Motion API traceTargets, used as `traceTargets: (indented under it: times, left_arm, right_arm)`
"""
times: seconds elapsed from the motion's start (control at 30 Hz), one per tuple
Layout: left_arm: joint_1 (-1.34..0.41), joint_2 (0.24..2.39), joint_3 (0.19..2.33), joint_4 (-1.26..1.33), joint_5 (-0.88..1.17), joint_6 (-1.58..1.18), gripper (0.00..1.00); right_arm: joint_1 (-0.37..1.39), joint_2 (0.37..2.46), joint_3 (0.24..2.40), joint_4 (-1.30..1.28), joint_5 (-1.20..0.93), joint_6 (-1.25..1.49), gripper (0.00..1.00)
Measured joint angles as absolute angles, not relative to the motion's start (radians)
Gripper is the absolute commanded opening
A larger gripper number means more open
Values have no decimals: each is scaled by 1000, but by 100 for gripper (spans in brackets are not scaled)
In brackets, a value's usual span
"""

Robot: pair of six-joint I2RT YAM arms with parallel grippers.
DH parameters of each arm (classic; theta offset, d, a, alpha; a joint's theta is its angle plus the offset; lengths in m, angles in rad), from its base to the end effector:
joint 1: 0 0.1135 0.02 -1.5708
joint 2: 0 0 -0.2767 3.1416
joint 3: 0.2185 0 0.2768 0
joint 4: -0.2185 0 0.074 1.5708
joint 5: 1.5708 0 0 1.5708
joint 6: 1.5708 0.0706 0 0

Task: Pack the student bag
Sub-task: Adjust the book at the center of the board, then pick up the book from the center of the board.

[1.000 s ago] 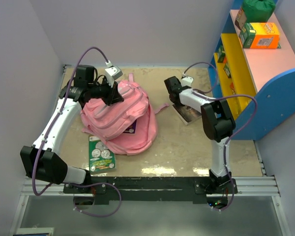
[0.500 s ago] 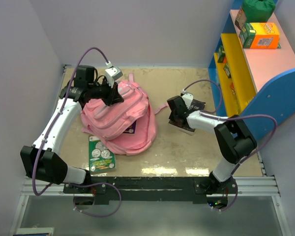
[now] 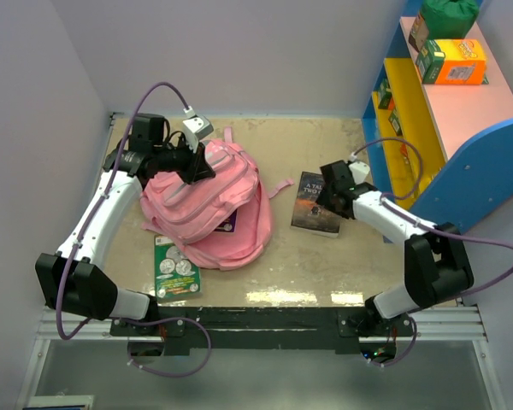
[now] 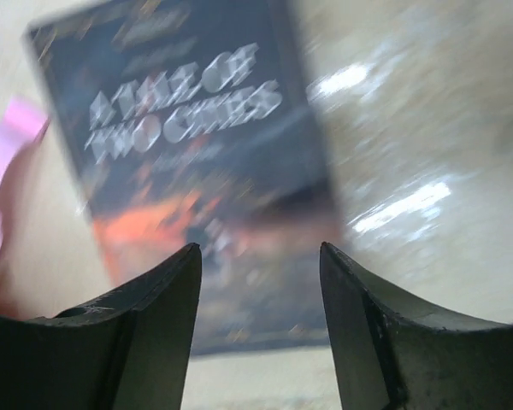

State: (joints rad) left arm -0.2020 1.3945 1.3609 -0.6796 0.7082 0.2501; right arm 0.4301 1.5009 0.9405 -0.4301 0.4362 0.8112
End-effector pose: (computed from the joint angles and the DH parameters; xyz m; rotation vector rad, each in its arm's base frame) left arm 0.3239 -0.1132 0.3533 0.8401 2.0237 -0.7747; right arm 0.3188 0.1134 0.1813 0.6171 2.3515 -0.0161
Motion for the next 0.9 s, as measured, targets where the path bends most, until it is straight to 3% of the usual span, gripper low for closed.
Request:
traceTargets:
  times: [0.27, 0.5, 0.6, 0.7, 0.73, 0.77, 0.9]
  left_arm:
    - [-202, 1394, 1361, -680, 711, 249, 0]
    - [-202, 1394, 1361, -680, 711, 250, 0]
    - [-202, 1394, 1361, -680, 711, 250, 0]
    - [-202, 1394, 1361, -680, 711, 250, 0]
    - [-202, 1394, 1361, -680, 711, 250, 0]
    - [-202, 1394, 1361, -680, 711, 250, 0]
    - [-202, 1394, 1361, -680, 711, 250, 0]
  right_arm:
    - [286, 1576, 942, -413, 451, 738, 66]
    - [260, 1632, 933, -311, 374, 714, 59]
    - [255, 1631, 915, -265, 341, 715, 50]
    - [252, 1627, 887, -202, 303, 722, 25]
    - [248, 1622, 880, -190, 294, 720, 6]
    - [246, 1617, 865, -164, 287, 723, 0]
    - [244, 1573, 794, -56, 239, 738, 0]
